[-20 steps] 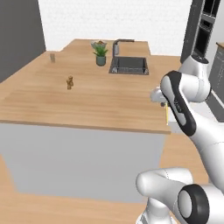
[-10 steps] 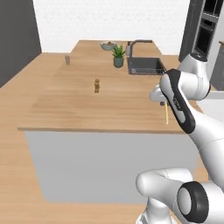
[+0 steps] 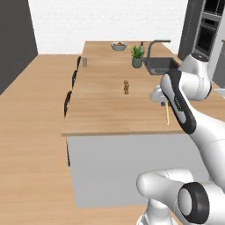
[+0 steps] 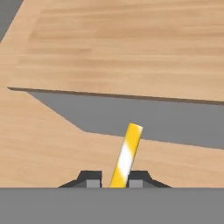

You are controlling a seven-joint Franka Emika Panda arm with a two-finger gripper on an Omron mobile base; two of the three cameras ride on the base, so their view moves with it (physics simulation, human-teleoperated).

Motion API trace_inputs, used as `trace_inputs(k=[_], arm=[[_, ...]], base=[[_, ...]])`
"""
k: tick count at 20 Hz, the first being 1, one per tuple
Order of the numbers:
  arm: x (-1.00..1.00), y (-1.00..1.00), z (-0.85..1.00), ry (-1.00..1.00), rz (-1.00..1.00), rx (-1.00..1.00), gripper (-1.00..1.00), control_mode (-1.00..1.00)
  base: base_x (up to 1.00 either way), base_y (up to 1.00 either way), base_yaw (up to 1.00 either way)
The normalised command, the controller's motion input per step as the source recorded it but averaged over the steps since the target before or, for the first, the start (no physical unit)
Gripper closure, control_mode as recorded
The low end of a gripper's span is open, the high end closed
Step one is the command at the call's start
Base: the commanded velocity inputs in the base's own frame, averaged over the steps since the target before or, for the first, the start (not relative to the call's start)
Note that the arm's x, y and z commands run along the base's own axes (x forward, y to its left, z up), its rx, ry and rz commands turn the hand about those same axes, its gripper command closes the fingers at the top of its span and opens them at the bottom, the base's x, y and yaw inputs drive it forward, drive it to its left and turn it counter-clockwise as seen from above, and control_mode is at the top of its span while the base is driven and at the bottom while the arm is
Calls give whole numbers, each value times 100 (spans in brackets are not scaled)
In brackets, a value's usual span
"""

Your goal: Take a straw from the drawer in front and place it inside the glass cup on the dining counter.

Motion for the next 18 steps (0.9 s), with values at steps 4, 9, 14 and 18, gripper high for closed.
trace_inputs(k=[4,9,14,18], arm=[[0,0,0,0,0,0,100,100],[0,0,0,0,0,0,100,100],[0,0,0,0,0,0,100,100],[0,0,0,0,0,0,100,100]], base=[[38,100,-23],[43,100,-25],[50,100,-30],[54,100,-37]])
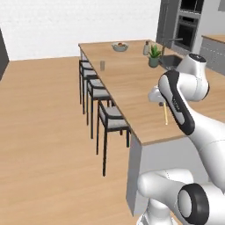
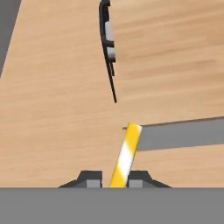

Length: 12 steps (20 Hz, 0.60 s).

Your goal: Take a straw from the drawer in front and place it inside the glass cup on the dining counter.

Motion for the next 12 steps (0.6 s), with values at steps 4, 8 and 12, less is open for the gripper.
trace_inputs(k=[4,8,12], arm=[[0,0,0,0,0,0,100,100],[0,0,0,0,0,0,100,100],[0,0,0,0,0,0,100,100]], base=[[58,100,-44],[60,100,-47],[56,100,-51]])
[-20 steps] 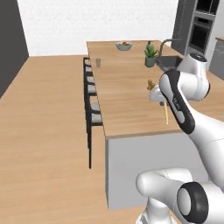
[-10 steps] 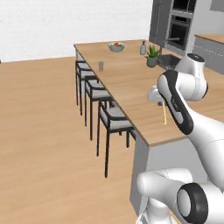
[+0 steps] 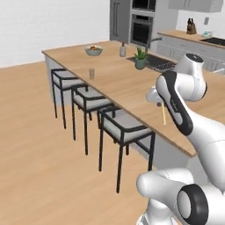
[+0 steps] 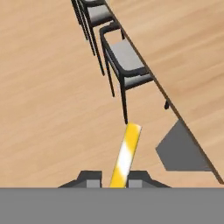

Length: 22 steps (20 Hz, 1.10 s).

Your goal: Take a straw from the drawer in front and place it inside the glass cup on the dining counter.

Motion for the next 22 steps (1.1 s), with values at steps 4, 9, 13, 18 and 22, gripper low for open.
trace_inputs(k=[4,9,13,18,22], arm=[[0,0,0,0,0,0,100,100],[0,0,0,0,0,0,100,100],[0,0,0,0,0,0,100,100],[0,0,0,0,0,0,100,100],[0,0,0,0,0,0,100,100]], base=[[41,100,-52],[32,100,-54],[29,100,-54],[28,100,-52],[26,100,-51]])
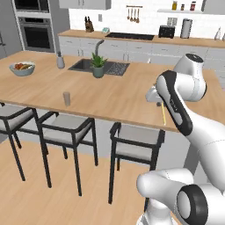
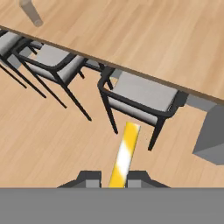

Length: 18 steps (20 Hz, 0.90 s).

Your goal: Take a straw from the drawer in front and place it inside the glass cup on the dining counter.

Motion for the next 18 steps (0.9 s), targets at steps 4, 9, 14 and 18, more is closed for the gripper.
trace_inputs(k=[4,9,14,18], arm=[[0,0,0,0,0,0,100,100],[0,0,0,0,0,0,100,100],[0,0,0,0,0,0,100,100],[0,0,0,0,0,0,100,100]], base=[[22,100,-47],[8,100,-40],[0,100,-31],[2,100,-25]])
